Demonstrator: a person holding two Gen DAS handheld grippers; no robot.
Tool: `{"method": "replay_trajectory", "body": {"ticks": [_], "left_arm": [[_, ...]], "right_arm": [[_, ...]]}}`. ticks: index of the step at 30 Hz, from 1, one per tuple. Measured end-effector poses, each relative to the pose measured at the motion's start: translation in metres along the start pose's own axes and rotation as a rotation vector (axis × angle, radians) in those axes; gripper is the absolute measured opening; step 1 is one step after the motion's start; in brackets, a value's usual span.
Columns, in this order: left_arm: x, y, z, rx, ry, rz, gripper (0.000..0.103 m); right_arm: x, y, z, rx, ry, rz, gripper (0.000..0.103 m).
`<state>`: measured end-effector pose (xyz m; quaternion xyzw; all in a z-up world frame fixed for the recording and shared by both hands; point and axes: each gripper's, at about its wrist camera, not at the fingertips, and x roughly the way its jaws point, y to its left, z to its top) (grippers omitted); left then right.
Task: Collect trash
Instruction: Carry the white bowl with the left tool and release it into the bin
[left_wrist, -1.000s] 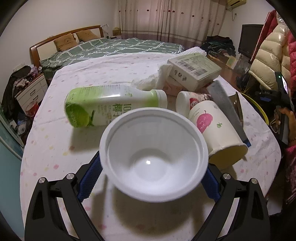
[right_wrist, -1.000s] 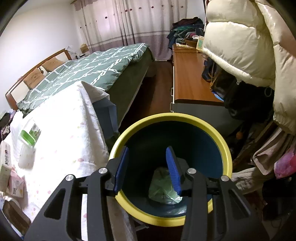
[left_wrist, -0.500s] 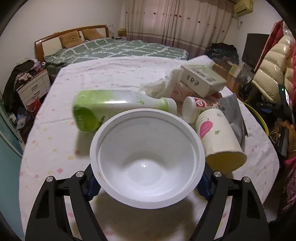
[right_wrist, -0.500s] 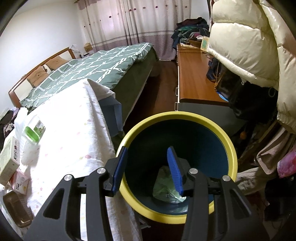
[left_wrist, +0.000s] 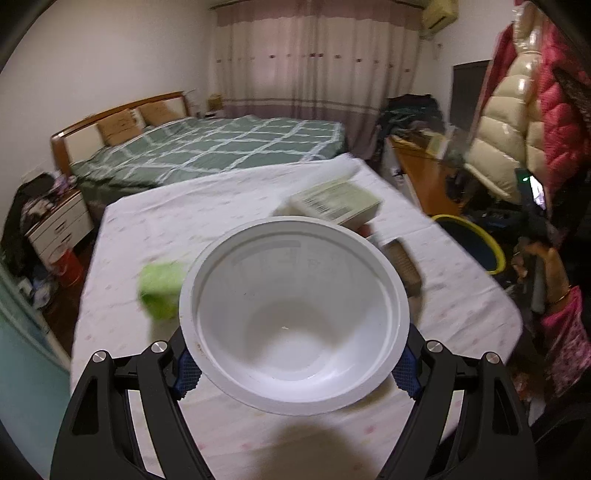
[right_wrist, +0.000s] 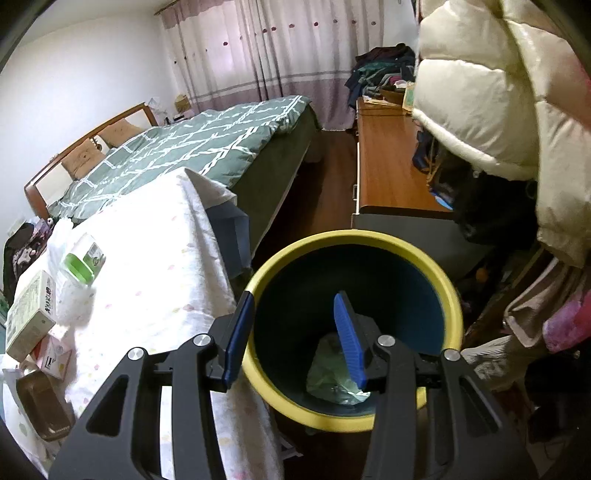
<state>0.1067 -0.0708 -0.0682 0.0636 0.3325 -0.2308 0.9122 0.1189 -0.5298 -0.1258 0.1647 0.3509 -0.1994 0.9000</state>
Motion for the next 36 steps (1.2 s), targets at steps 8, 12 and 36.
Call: {"method": "replay_trajectory", "body": {"ticks": [8,12,36], "left_arm": [[0.046,-0.077,0.049,0.083,-0.004,-0.169,0.08],[0.085,-0.122,0.075,0.104,0.036,-0.261,0.08],[0.319,-0.363,0.108,0.241,0.36,-0.339,0.08]], "right_arm": [[-0.026,-0.037,-0.004,0.013,-0.042,-0.054,0.043],[-0.037,-0.054,-0.009,0.013,-0.058,-0.076,0.043],[-0.041,-0.121,-0.041,0.067,-0.025,-0.131,0.043]]}}
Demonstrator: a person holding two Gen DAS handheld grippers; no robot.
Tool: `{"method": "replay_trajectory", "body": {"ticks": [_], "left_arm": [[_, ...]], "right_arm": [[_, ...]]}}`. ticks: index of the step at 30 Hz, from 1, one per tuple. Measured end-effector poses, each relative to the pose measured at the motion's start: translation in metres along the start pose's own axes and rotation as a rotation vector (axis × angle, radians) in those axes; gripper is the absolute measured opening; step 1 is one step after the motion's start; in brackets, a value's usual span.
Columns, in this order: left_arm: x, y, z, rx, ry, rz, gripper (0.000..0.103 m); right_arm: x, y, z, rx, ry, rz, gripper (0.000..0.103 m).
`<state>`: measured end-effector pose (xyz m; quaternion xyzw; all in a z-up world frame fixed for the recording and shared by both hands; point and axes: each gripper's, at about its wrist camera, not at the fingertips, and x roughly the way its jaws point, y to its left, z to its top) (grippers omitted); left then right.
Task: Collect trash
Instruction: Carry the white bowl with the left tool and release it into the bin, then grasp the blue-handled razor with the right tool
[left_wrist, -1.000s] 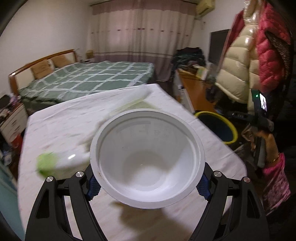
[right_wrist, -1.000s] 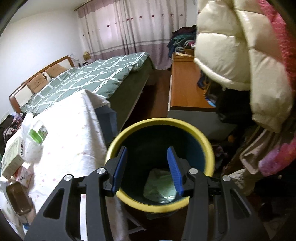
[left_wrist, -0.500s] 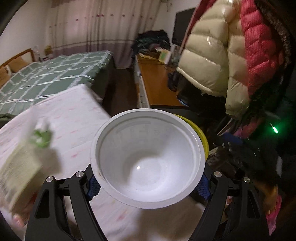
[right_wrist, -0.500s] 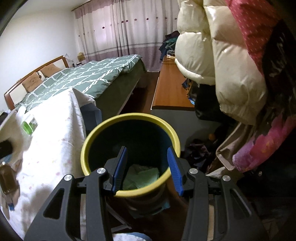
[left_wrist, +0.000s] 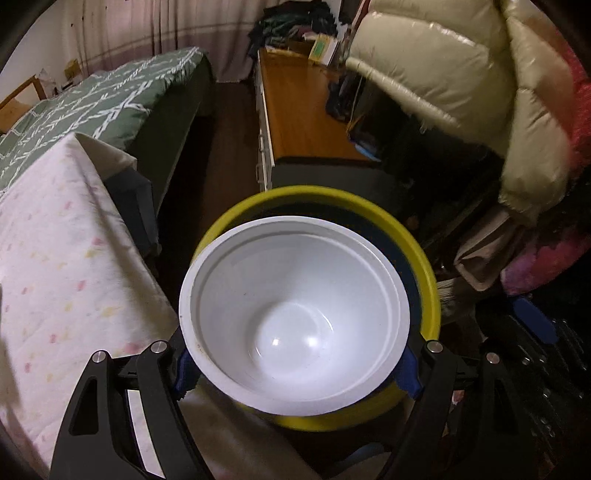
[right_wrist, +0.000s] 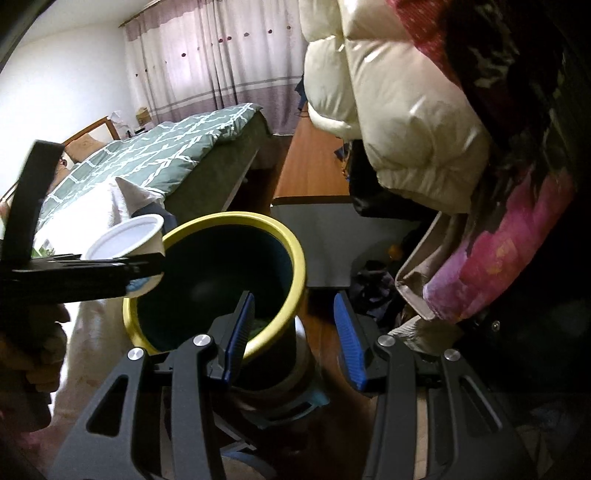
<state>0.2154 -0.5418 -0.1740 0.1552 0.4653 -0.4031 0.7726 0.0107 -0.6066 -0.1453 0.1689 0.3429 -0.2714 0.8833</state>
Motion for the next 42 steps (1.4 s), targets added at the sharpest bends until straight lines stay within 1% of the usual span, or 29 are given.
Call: {"method": "replay_trajectory", "body": {"ticks": [3,5,7,9,12,14,16,18,21,25,27,31,33,37,41,42], "left_arm": [[0.012,-0.001,0.0,-0.002,0.019,0.004,0.081],[0.013,0.0,-0.001,-0.006,0.021,0.009,0.086],[0.008,0.004,-0.002,-0.014,0.018,0.008,0.088],[-0.005,0.006,-0.003,-0.022,0.003,0.01,0.088],[-0.031,0.009,-0.006,-0.023,-0.035,0.012,0.088],[-0.055,0.012,-0.01,-0.029,-0.071,0.018,0.089],[-0.084,0.018,-0.016,-0.052,-0.108,0.001,0.089],[-0.112,0.027,-0.026,-0.075,-0.146,-0.004,0.09],[-0.161,0.045,-0.051,-0.099,-0.21,0.024,0.091],[-0.226,0.08,-0.095,-0.155,-0.296,0.092,0.095],[-0.25,0.098,-0.116,-0.185,-0.323,0.132,0.096],[-0.303,0.145,-0.172,-0.271,-0.377,0.252,0.096],[-0.323,0.166,-0.197,-0.322,-0.388,0.298,0.096],[-0.362,0.207,-0.248,-0.425,-0.402,0.412,0.096],[-0.387,0.229,-0.282,-0.475,-0.424,0.485,0.096],[-0.389,0.229,-0.288,-0.48,-0.43,0.498,0.096]], "right_arm": [[0.001,-0.002,-0.001,0.004,0.006,-0.001,0.044],[0.002,-0.004,-0.002,0.006,0.008,0.001,0.045],[0.002,-0.004,-0.001,0.007,0.008,0.004,0.048],[0.002,-0.003,-0.001,0.007,0.006,0.006,0.048],[-0.001,0.001,-0.002,0.002,0.004,0.011,0.048],[-0.003,0.003,-0.003,-0.002,0.004,0.014,0.048],[-0.006,0.008,-0.003,-0.01,0.004,0.019,0.048],[-0.008,0.013,-0.004,-0.017,0.003,0.026,0.048],[-0.012,0.025,-0.004,-0.035,0.005,0.04,0.048],[-0.017,0.049,-0.007,-0.073,0.007,0.07,0.048],[-0.019,0.062,-0.008,-0.093,0.007,0.087,0.048],[-0.026,0.099,-0.014,-0.152,0.014,0.142,0.048],[-0.029,0.119,-0.016,-0.184,0.021,0.175,0.048],[-0.039,0.173,-0.024,-0.263,0.037,0.276,0.048],[-0.053,0.224,-0.031,-0.33,0.04,0.368,0.048],[-0.057,0.236,-0.034,-0.345,0.042,0.4,0.047]]}}
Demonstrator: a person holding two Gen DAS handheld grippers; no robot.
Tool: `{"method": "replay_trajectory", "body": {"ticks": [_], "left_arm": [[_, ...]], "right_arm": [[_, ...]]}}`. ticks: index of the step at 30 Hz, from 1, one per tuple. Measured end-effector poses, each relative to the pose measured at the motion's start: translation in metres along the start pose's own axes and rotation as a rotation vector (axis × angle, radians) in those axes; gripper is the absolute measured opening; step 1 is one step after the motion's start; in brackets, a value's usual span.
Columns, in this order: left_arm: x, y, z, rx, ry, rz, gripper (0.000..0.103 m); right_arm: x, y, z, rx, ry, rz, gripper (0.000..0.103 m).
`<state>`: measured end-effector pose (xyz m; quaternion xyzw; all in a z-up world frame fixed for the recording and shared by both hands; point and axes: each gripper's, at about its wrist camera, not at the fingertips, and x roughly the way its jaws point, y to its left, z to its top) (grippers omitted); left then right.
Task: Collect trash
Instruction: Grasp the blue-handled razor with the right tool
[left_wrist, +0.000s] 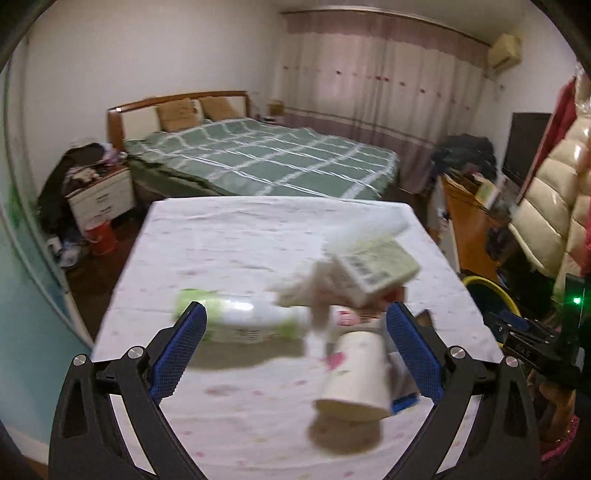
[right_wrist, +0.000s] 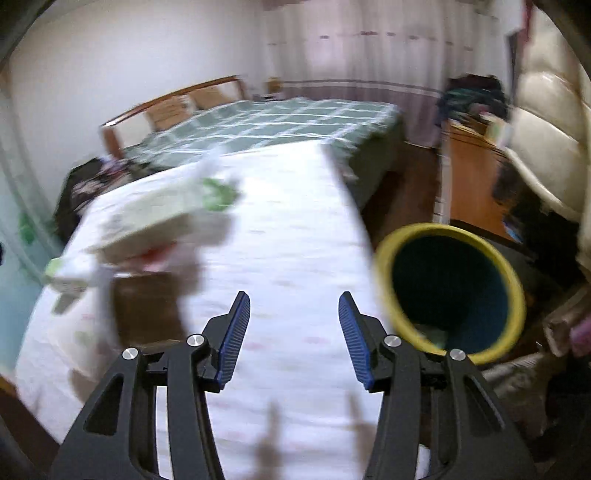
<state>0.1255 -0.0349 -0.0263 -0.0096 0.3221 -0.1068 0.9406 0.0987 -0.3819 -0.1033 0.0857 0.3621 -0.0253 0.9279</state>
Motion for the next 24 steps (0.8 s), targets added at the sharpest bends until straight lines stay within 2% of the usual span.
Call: {"method": "replay_trajectory", "body": {"ticks": [4,8,13,18,24], "left_arm": [[-0.01,0.019,-0.004,-0.013,-0.018,0.016,0.096],[-0.011,0.02,-0.008,-0.02,-0.019,0.003,0.096],[-0.01,0.02,-0.013,-0.024,-0.012,-0.014,0.096],[-0.006,0.018,-0.016,-0.029,-0.009,-0.028,0.097],[-0.002,0.015,-0.02,-0.027,-0.004,-0.038,0.097]], "right_arm": [[0.001,0.058,0.011,-0.09,0.006,0.131,0.043],[0.003,0.102,0.018,-0.167,0.019,0.204,0.034],[0.009,0.132,0.02,-0.223,0.045,0.233,0.027],[0.027,0.143,0.02,-0.24,0.086,0.221,0.019],[0.042,0.152,0.016,-0.262,0.124,0.207,0.019]]}}
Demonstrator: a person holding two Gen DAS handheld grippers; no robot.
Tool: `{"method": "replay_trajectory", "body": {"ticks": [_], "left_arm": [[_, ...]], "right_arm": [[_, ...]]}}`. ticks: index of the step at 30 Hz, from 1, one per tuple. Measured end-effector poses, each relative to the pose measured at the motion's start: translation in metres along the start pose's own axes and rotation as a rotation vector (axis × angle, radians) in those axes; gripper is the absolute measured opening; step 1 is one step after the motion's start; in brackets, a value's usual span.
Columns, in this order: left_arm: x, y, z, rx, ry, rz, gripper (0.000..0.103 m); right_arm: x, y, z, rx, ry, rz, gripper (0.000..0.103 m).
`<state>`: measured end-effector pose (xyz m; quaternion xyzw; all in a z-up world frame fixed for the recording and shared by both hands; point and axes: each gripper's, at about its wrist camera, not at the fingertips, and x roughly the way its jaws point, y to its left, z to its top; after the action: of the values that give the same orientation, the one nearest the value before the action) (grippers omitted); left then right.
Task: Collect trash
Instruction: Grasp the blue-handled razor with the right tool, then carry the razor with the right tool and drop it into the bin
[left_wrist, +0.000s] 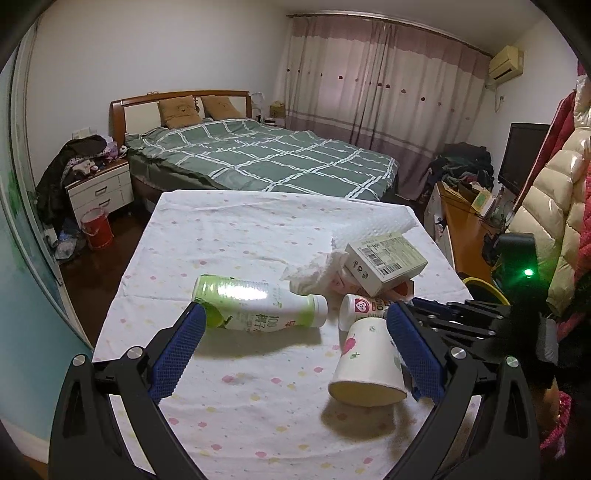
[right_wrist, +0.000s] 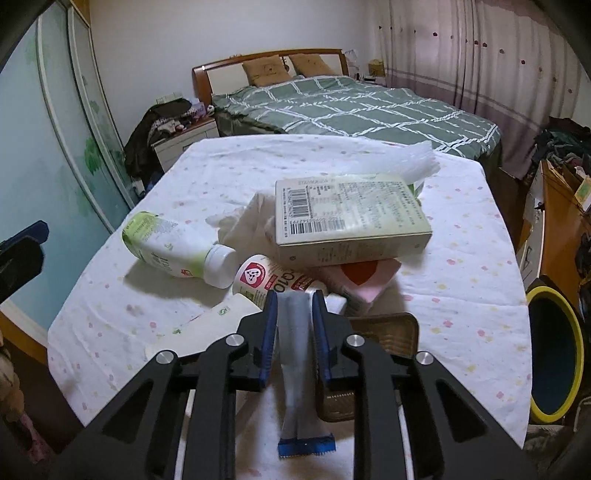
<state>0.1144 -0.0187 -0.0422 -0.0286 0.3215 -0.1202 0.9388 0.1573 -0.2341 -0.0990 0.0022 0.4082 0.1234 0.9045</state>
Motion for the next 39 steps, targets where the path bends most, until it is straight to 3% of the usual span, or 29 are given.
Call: {"method": "replay_trajectory", "body": {"ticks": [6,9,18,23,30,39], "left_arm": [[0.002,-0.001,-0.004,0.002,0.003,0.0,0.097],[0.002,0.0,-0.005,-0.002,0.005,0.0,0.097],[0.006,-0.001,-0.006,-0.002,0.011,-0.004,0.097],[0.008,-0.005,-0.007,0.006,0.017,-0.009,0.097],[0.014,-0.013,-0.007,0.017,0.027,-0.024,0.098],[0.026,-0.03,-0.006,0.035,0.047,-0.036,0.098]], "right_arm": [[0.014,0.001,0.001,-0.004,0.04,-0.015,0.019],[0.015,0.004,0.0,-0.011,0.037,-0.007,0.008],[-0.031,-0.007,0.008,0.055,-0.077,0.1,0.006],[-0.063,-0.021,0.013,0.076,-0.148,0.105,0.006],[-0.087,-0.076,0.011,0.158,-0.2,-0.009,0.006],[-0.092,-0.19,-0.011,0.322,-0.192,-0.237,0.006]]}}
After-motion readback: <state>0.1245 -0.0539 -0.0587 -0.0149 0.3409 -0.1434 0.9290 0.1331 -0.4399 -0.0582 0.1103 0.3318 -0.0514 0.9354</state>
